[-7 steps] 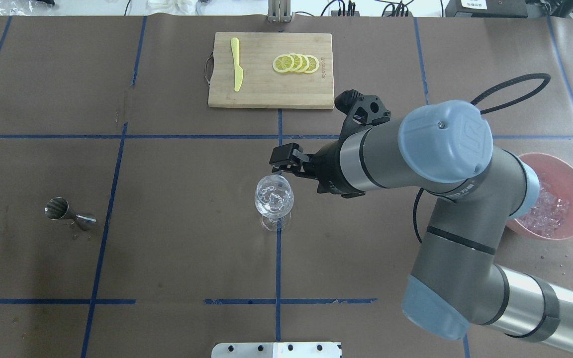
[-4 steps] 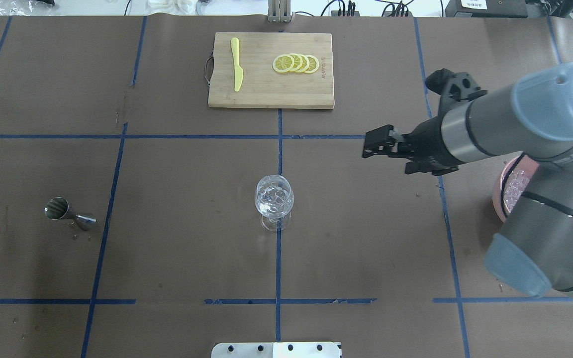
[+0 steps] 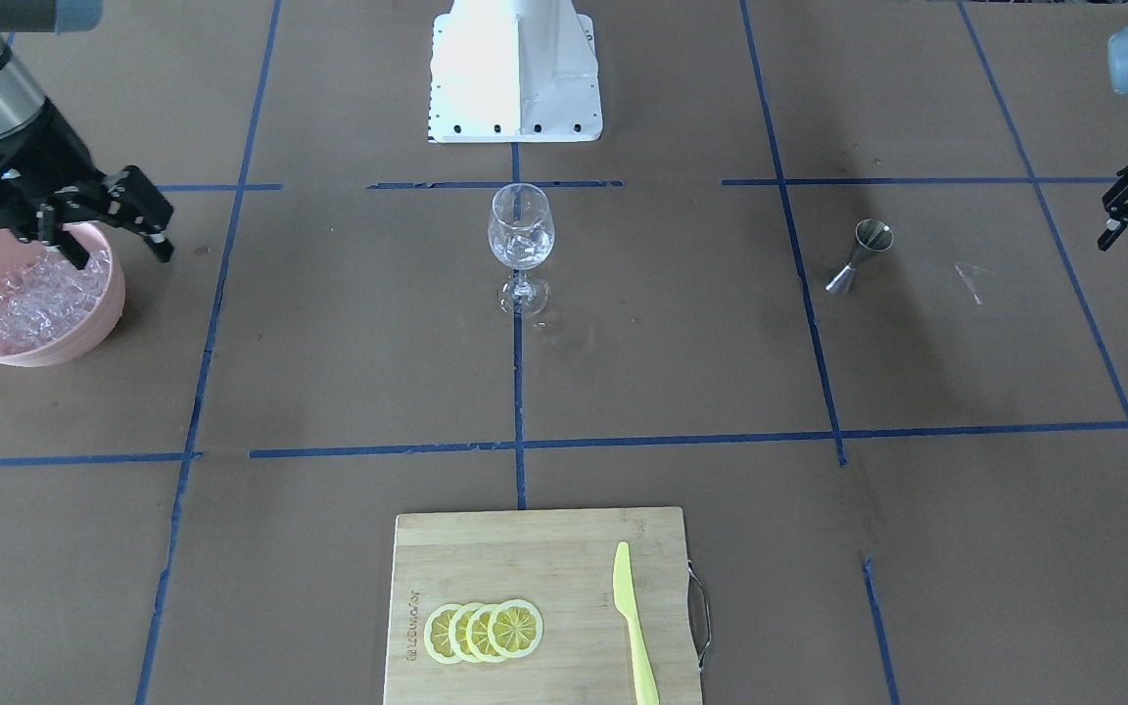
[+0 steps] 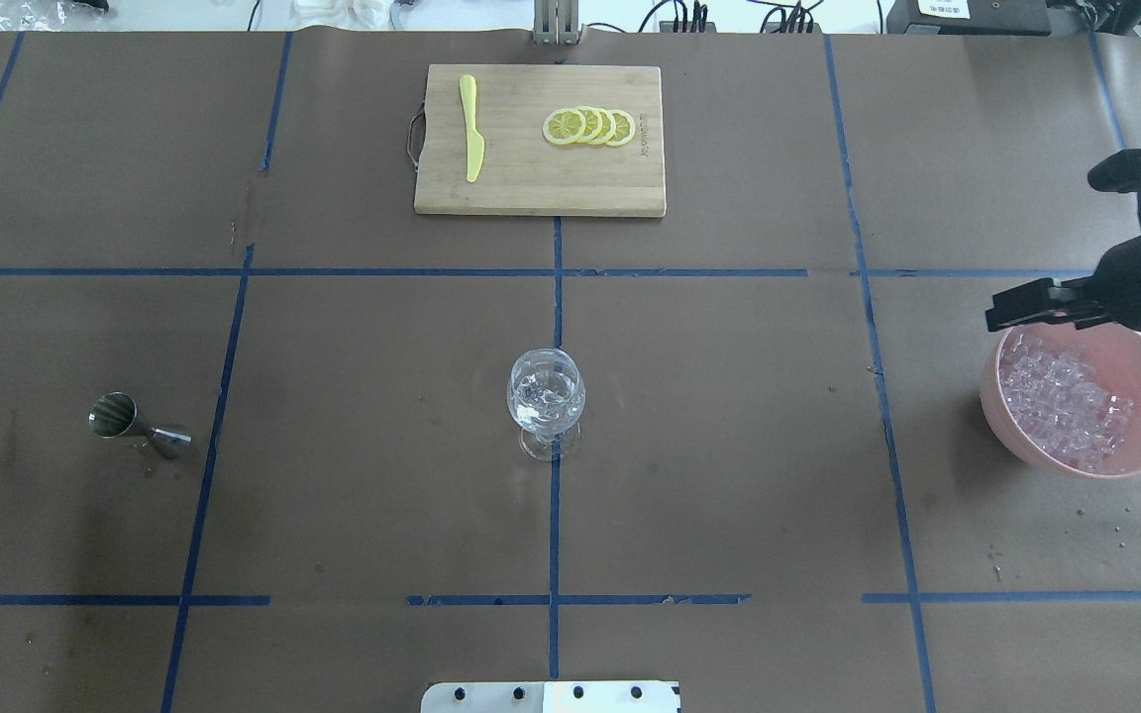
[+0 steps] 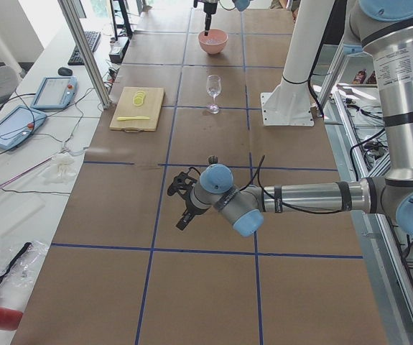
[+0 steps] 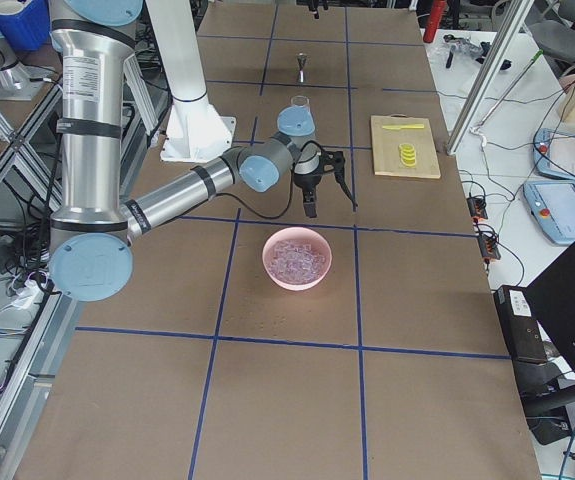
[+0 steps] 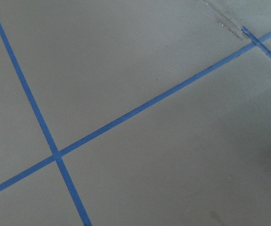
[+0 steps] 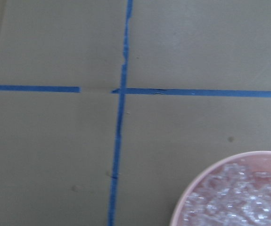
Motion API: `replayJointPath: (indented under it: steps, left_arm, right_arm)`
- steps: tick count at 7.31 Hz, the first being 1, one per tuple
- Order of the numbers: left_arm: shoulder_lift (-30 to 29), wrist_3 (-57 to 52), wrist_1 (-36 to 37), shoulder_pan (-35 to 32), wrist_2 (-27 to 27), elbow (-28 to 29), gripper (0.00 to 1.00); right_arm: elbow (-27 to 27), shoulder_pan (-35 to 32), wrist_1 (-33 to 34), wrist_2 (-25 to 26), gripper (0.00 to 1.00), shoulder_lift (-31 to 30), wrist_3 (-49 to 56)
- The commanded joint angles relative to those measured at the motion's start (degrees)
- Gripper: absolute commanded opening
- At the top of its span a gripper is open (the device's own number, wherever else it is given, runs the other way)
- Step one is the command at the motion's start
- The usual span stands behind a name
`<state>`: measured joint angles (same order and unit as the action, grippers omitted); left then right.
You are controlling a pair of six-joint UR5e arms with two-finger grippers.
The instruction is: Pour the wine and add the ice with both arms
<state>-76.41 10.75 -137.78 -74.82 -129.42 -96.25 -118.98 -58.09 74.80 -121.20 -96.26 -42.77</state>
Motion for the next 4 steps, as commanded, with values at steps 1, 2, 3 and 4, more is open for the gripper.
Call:
replayJointPath:
  steps: [1,2,3,4]
  left_arm:
    - [-2.2,-0.1,6.9,-1.2,-2.8,-0.3,1.0]
    - [-2.2,-0.1,8.3,-2.0,-6.7,-0.3,1.0]
    - [-2.3,-0.2,8.5,-2.1,-7.9,-0.3,1.0]
    - [-2.9,-2.4,9.4,-2.2,-7.9,-0.3,1.0]
  right_arm:
    - [7.2,-10.2,0.2,-7.9,1.0,-3.1,17.0]
    - [9.4,-11.7,0.3,-9.0,1.0,-3.1,21.0]
    - [11.2,-12.7,0.5,-9.0,1.0,-3.0,23.4]
    - [12.0,-14.2,0.7,-9.1,1.0,-3.0,25.3]
